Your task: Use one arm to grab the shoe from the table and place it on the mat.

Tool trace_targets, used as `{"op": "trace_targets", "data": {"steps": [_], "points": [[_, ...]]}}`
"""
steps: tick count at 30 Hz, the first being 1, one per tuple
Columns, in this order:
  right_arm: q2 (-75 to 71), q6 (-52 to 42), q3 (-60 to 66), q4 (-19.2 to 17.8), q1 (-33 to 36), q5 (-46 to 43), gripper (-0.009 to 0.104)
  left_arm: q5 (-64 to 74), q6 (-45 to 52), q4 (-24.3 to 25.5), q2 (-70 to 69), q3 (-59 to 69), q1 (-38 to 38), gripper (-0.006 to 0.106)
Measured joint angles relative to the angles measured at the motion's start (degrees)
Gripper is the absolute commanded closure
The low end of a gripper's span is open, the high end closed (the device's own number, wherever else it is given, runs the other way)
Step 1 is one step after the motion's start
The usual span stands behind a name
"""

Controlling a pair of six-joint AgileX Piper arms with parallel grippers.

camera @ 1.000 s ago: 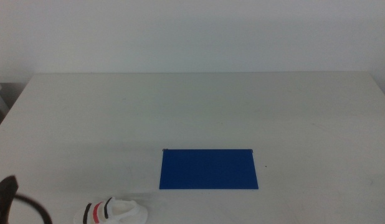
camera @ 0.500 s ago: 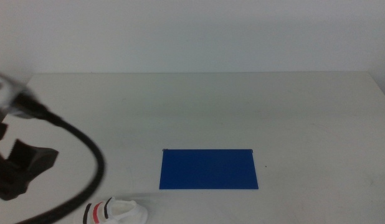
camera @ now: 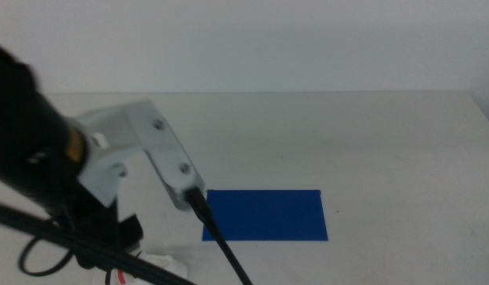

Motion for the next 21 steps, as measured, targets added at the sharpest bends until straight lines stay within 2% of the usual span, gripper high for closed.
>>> {"op": "trace_targets", "data": {"steps": [7, 21], "points": [[0.0, 0.0, 0.0, 0.0, 0.0, 0.0, 0.017, 0.0, 7.4, -1.8, 3.4, -0.1, -0.7, 0.012], [0.0, 0.0, 0.0, 0.0, 0.0, 0.0, 0.017, 0.0, 19.4, -2.2, 3.6, -0.1, -0.7, 0.012]]}}
